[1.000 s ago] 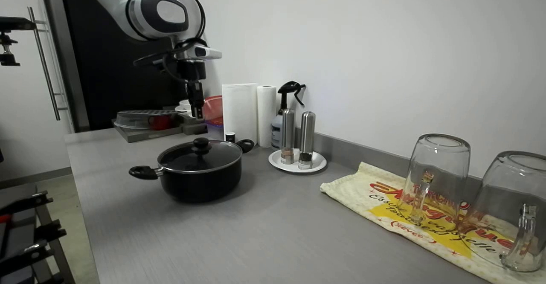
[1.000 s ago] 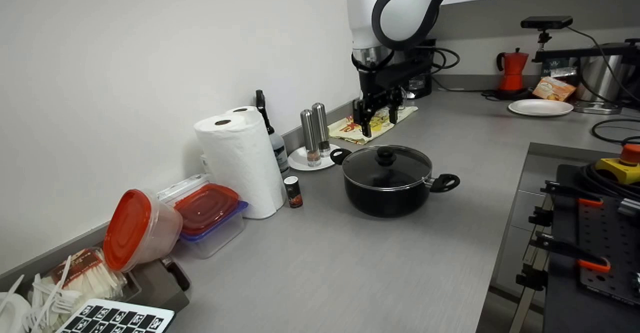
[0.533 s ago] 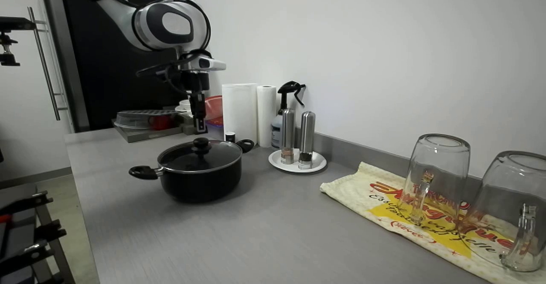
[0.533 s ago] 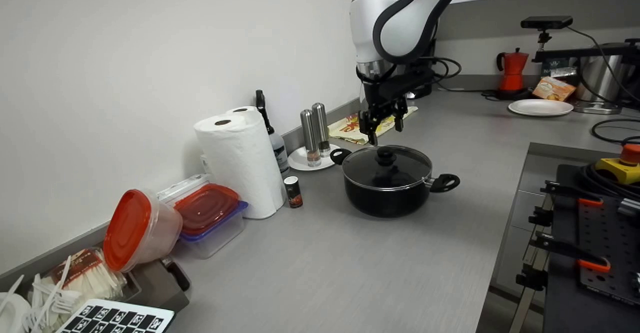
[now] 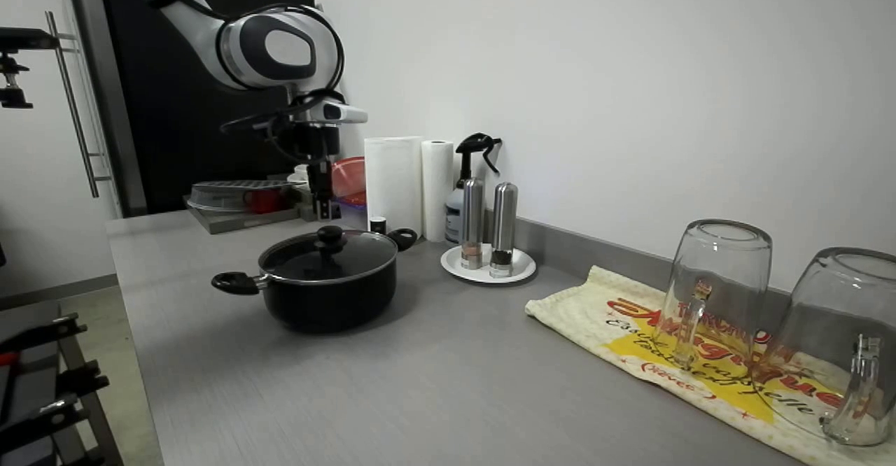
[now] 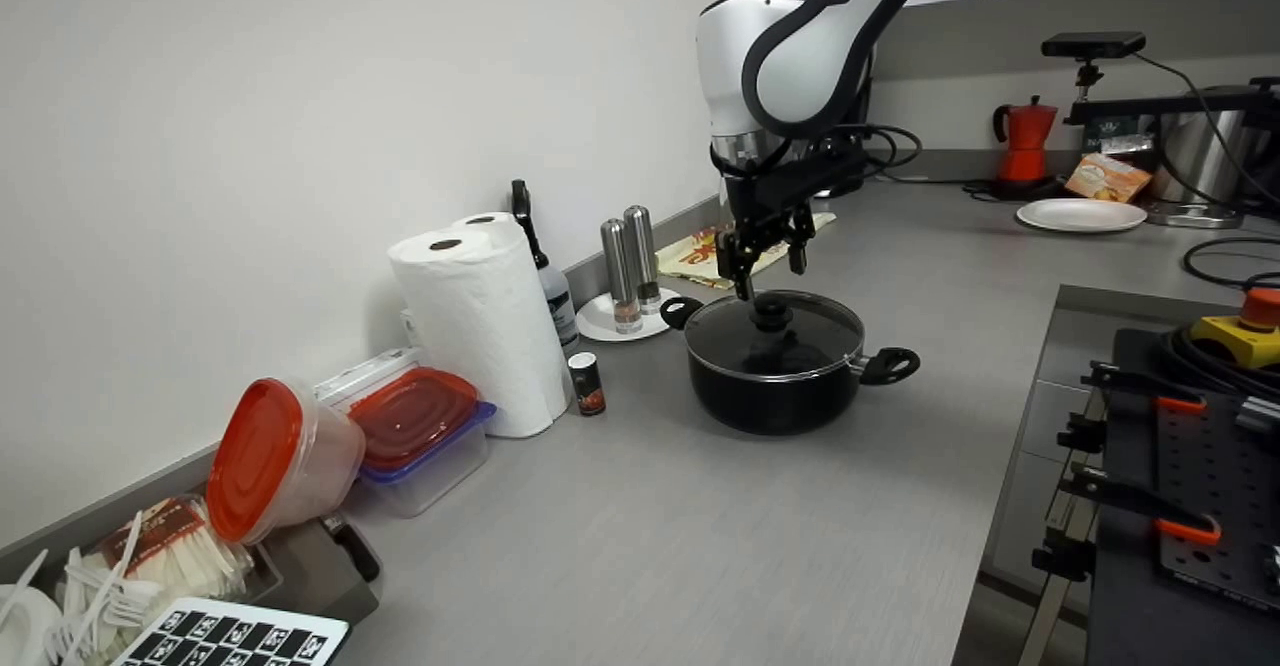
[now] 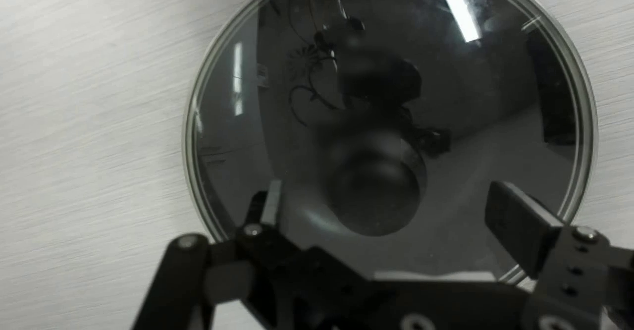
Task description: Remove the lid from the pot
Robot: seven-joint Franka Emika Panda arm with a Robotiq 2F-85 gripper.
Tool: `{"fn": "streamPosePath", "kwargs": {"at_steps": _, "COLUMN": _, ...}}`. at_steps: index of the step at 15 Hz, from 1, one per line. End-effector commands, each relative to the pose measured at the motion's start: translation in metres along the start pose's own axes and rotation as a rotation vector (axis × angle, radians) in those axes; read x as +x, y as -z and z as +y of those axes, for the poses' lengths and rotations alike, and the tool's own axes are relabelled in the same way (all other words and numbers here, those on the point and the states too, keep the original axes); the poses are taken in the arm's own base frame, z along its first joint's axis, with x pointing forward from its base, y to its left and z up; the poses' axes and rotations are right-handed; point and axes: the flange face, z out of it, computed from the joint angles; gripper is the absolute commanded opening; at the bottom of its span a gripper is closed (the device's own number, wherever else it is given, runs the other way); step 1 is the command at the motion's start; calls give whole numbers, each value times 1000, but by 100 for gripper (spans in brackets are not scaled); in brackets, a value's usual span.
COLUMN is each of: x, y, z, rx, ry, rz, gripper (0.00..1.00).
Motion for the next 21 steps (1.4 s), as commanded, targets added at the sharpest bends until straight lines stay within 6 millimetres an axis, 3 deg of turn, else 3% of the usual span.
{"fn": "streamPosePath", "kwargs": {"at_steps": 1, "x": 8, "y": 3, "z": -6, "rx": 13, "ry": -12, "rz": 20, "gripper": 100}}
{"fn": "streamPosePath", "kwargs": {"at_steps": 13, "x": 21, "y": -21, "z": 2, "rx": 2, "ry": -46, "rz": -8, "gripper": 100}}
{"fn": "streamPosePath", "kwargs": {"at_steps": 14, "x": 20, "y": -23, "z": 2, "rx": 5, "ry": -41, "rz": -10, "gripper": 90}}
{"fn": "streamPosePath", "kwargs": {"at_steps": 15, "x": 20, "y": -24, "z": 2, "rx": 5, "ry": -41, "rz": -11, "gripper": 73}}
{"fn": "streamPosePath", "kwargs": {"at_steps": 21, "x": 21, "y": -24, "z": 3, "rx": 18, "ry": -60, "rz": -28, "gripper": 28}}
